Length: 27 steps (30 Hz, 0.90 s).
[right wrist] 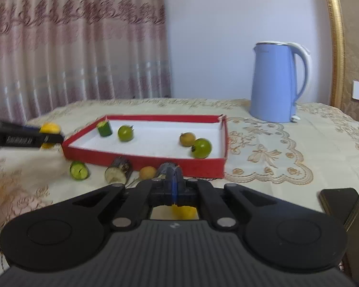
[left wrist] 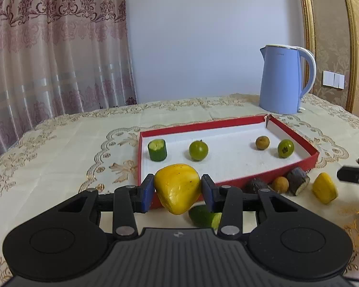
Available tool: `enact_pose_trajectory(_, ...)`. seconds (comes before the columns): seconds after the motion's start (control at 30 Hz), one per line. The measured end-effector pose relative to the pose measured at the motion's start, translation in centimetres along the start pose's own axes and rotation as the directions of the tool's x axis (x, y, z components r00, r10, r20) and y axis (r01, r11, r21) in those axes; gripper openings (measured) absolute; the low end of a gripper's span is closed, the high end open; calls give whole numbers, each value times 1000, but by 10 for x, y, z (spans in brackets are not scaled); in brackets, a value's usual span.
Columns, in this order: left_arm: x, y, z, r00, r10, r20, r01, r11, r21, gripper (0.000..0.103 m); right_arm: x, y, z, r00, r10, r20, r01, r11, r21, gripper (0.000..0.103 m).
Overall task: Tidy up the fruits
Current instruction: 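Lift the yellow fruit with the left gripper while the right gripper grasps a yellow pepper piece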
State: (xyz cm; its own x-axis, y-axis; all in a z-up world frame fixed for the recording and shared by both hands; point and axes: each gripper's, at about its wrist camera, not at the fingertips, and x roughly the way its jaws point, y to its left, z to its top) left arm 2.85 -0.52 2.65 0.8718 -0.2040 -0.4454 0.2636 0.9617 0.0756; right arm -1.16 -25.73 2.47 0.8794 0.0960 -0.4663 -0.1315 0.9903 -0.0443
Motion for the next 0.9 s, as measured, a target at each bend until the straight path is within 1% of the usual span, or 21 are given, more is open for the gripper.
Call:
enact_pose_trajectory(0.03, 2, 0, 1, 1000, 2, -2, -2, 1000, -2, 41, 3, -1, -2, 1000, -10, -9, 10, 1000, 4, 2)
enact_pose_trajectory(0.1, 5, -1, 2, 1000, 2, -13, -2, 1000, -4, 41, 10, -5, -8, 999, -1, -44, 1, 1000, 10, 4)
enact_pose_trajectory(0.13, 7, -2, 2, 1000, 4, -19, -4, 1000, -4, 41, 12, -7, -9, 998, -12, -55, 13, 1000, 18, 5)
enact_pose_trajectory(0.17, 7, -2, 1, 1000, 4, -21, -4, 1000, -2, 41, 10, -9, -9, 999, -15, -46, 16, 999, 28, 14)
enact_pose_trajectory(0.2, 7, -3, 0, 1000, 4, -23, -4, 1000, -1, 41, 9, -9, -10, 999, -11, -48, 12, 1000, 21, 28)
enact_pose_trajectory(0.23, 7, -3, -1, 1000, 5, -26, -5, 1000, -1, 41, 8, -6, -11, 998, -12, -59, 12, 1000, -8, 40)
enact_pose_trajectory(0.27, 7, -4, -2, 1000, 5, -28, -5, 1000, 1, 41, 7, -2, -12, 998, -25, -56, 24, 999, -35, 67)
enact_pose_trajectory(0.3, 7, -5, -3, 1000, 3, -28, -3, 1000, 2, 41, 4, 2, -13, 999, -38, -35, 36, 998, -57, 86)
enact_pose_trajectory(0.33, 7, -5, -3, 1000, 3, -28, -3, 1000, 3, 41, 2, 6, -13, 999, -39, -19, 38, 995, -88, 88)
enact_pose_trajectory(0.4, 6, -4, -2, 1000, 3, -23, -3, 1000, 0, 41, 5, 11, -10, 998, -49, -39, 43, 989, -141, 86)
enact_pose_trajectory(0.43, 6, -4, -1, 1000, 0, -21, 0, 1000, -3, 41, 10, 11, -7, 997, -51, -54, 42, 989, -142, 85)
enact_pose_trajectory(0.47, 6, -4, -1, 1000, -2, -19, 2, 1000, -7, 41, 14, 10, -5, 997, -37, -72, 27, 991, -133, 82)
enact_pose_trajectory(0.5, 5, -3, -1, 1000, -5, -16, 4, 1000, -11, 41, 20, 8, -2, 996, -15, -92, 3, 992, -124, 75)
enact_pose_trajectory(0.57, 2, -2, -2, 1000, -10, -13, 10, 1000, -10, 41, 36, 4, 1, 989, 24, -147, -43, 991, -129, 70)
enact_pose_trajectory(0.67, -1, 3, -3, 1000, -4, -13, 4, 1000, -14, 41, 57, 0, -1, 973, 41, -227, -80, 983, -166, 69)
enact_pose_trajectory(0.7, -2, 6, -3, 1000, -3, -13, 3, 1000, -18, 41, 59, -5, -1, 972, 63, -228, -98, 984, -147, 68)
enact_pose_trajectory(0.73, -3, 8, -3, 1000, -2, -12, 2, 1000, -21, 41, 60, -9, -1, 967, 90, -237, -121, 986, -118, 64)
enact_pose_trajectory(0.77, -3, 10, -2, 1000, -1, -11, 1, 1000, -24, 41, 59, -11, -2, 968, 89, -233, -117, 987, -108, 52)
enact_pose_trajectory(0.8, -4, 11, -2, 1000, -1, -11, 1, 1000, -26, 41, 58, -14, -2, 971, 80, -227, -104, 990, -95, 36)
enact_pose_trajectory(0.87, -3, 13, -1, 1000, 0, -11, 0, 999, -32, 41, 56, -18, -3, 973, 66, -221, -83, 994, -68, 26)
enact_pose_trajectory(0.9, -2, 12, -1, 1000, -1, -12, 0, 999, -35, 41, 54, -18, -4, 975, 50, -217, -67, 995, -71, 26)
